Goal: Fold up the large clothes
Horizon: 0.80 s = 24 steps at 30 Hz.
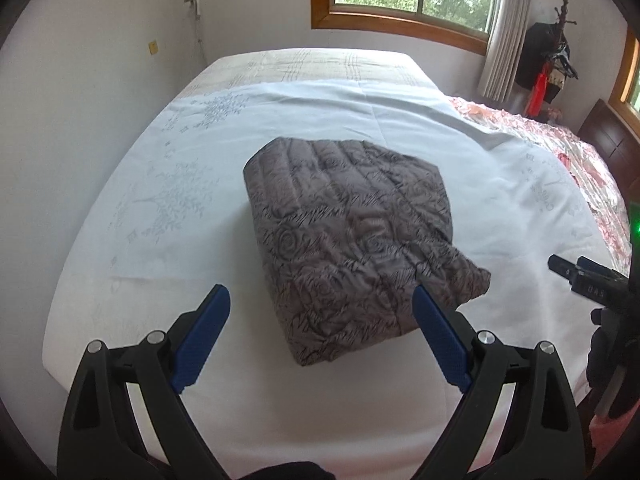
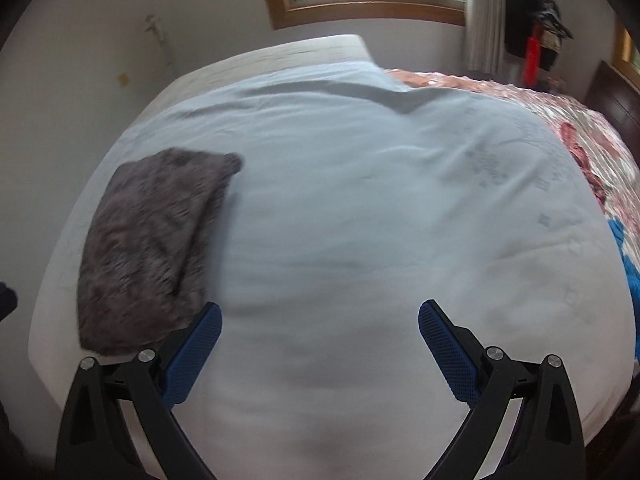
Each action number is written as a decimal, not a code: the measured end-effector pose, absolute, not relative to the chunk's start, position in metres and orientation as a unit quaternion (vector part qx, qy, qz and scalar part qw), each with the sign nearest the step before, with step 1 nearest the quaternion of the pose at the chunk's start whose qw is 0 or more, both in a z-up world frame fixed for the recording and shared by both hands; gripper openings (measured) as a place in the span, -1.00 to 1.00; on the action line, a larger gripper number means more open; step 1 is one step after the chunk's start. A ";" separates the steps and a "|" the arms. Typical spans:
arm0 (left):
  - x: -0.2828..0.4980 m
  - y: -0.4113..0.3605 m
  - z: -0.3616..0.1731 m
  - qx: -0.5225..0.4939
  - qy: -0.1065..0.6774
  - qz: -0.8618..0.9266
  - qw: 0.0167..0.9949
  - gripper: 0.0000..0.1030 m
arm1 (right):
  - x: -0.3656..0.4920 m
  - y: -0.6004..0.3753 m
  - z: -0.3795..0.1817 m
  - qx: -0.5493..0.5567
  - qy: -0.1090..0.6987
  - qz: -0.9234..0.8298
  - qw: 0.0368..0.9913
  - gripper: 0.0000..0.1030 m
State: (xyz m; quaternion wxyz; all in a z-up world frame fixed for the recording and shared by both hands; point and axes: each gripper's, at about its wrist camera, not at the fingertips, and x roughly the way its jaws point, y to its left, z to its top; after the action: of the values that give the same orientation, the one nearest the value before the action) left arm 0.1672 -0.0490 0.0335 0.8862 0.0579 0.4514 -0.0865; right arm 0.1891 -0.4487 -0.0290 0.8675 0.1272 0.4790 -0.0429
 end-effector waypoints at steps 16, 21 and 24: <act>0.146 -0.026 0.018 0.050 0.478 -0.068 0.874 0.78 | 0.180 -0.351 0.005 0.083 0.518 0.044 0.850 0.92; 0.142 -0.024 0.020 0.048 0.476 -0.069 0.875 0.78 | 0.176 -0.352 0.007 0.085 0.518 0.043 0.850 0.92; 0.141 -0.023 0.021 0.045 0.477 -0.070 0.875 0.78 | 0.176 -0.350 0.007 0.083 0.516 0.043 0.852 0.92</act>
State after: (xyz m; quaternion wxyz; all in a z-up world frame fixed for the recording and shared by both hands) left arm 0.1410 -0.0226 0.0208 0.8751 0.0454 0.4767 -0.0704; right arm 0.1756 -0.3501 0.0071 0.8518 0.0829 0.5155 0.0430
